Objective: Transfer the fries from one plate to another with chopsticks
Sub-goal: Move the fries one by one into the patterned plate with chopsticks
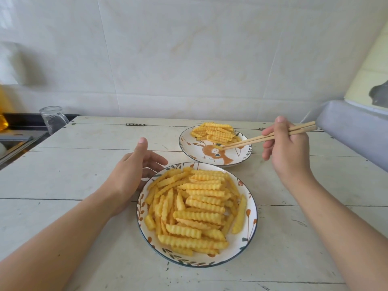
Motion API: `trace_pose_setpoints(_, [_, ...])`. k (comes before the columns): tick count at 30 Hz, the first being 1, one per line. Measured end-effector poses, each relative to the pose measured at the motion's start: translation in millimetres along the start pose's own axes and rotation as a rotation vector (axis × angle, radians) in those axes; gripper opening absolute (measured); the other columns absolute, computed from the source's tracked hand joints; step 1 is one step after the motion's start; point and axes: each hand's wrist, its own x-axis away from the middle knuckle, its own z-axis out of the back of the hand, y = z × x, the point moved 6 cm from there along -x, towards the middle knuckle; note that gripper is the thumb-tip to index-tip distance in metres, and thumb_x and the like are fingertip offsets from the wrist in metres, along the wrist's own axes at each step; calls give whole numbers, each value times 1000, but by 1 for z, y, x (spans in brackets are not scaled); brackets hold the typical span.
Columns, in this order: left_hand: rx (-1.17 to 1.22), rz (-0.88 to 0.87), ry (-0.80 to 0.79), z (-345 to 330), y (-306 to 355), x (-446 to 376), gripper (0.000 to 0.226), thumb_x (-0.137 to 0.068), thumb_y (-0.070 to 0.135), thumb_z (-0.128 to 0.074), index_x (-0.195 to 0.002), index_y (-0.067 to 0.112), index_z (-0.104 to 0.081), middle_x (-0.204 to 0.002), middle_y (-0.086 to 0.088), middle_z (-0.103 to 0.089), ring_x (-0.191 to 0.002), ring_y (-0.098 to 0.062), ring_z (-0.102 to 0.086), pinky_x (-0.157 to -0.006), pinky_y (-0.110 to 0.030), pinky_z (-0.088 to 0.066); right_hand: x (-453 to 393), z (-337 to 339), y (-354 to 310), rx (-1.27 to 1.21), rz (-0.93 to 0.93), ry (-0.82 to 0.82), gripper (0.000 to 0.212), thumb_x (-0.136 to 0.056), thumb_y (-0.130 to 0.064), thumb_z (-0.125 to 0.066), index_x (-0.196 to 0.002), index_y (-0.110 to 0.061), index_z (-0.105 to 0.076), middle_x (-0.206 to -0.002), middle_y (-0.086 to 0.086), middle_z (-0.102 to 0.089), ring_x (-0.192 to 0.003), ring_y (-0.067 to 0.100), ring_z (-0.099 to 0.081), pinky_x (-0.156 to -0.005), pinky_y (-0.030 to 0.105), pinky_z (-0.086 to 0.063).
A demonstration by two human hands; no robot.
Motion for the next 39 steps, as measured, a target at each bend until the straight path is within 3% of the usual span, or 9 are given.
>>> trace_pose_setpoints(5, [0,0,-3,-2,2,1,79,-105,66,-22,-89,15,-80,-90,-7,-73,-81,-22,-67,-81,-45,-49,1,17,-23,-278,-60,86,55,-107,-42,-40,-63,-13,-57,-49,4,-49,-33,22,-39,-41,24,-32])
trace_pose_setpoints(8, [-1,-4,-5,-2,3,3,79,-106,65,-22,-91,13,-80,-91,-7,-73,-81,-23,-67,-80,-44,-49,8,10,-39,-527,-149,-38,57,-104,-45,-44,-60,-12,-56,-49,7,-44,-35,17,-31,-44,23,-27])
trace_pose_setpoints(11, [7,-3,-8,-2,3,3,78,-106,65,-23,-90,13,-80,-90,-8,-73,-80,-23,-66,-80,-44,-49,22,-4,-50,-591,-186,-208,58,-103,-46,-42,-59,-12,-57,-48,8,-40,-32,14,-28,-44,19,-25])
trace_pose_setpoints(18, [-10,0,-5,-1,2,1,78,-104,68,-23,-86,19,-81,-93,-8,-73,-84,-24,-66,-82,-45,-50,45,-21,-64,-463,-56,-314,56,-96,-47,-41,-53,-18,-63,-42,8,-43,-29,19,-34,-41,20,-29])
trace_pose_setpoints(24, [-1,1,-7,-1,2,1,78,-105,67,-23,-87,17,-80,-89,-6,-73,-82,-23,-67,-80,-44,-49,50,-23,-74,-498,-75,-363,52,-90,-48,-45,-52,-18,-64,-40,5,-44,-26,17,-35,-39,18,-29])
trace_pose_setpoints(29, [0,1,-3,-1,2,0,78,-105,67,-23,-87,16,-80,-90,-7,-74,-82,-23,-67,-83,-45,-51,28,-6,-53,-521,-105,-130,52,-103,-39,-48,-59,-15,-63,-50,5,-48,-33,19,-38,-42,21,-31])
trace_pose_setpoints(33, [-5,0,2,0,1,1,79,-105,67,-23,-88,17,-81,-92,-8,-74,-85,-24,-68,-85,-46,-51,11,13,-33,-173,78,45,40,-106,-30,-45,-74,-16,-63,-60,3,-54,-42,17,-47,-44,23,-38])
trace_pose_setpoints(39, [-6,-6,5,-1,1,0,78,-105,67,-23,-86,18,-81,-92,-7,-73,-87,-25,-67,-84,-47,-51,15,3,-21,89,291,-56,32,-102,-42,-45,-82,-29,-66,-55,3,-56,-49,16,-56,-53,27,-46])
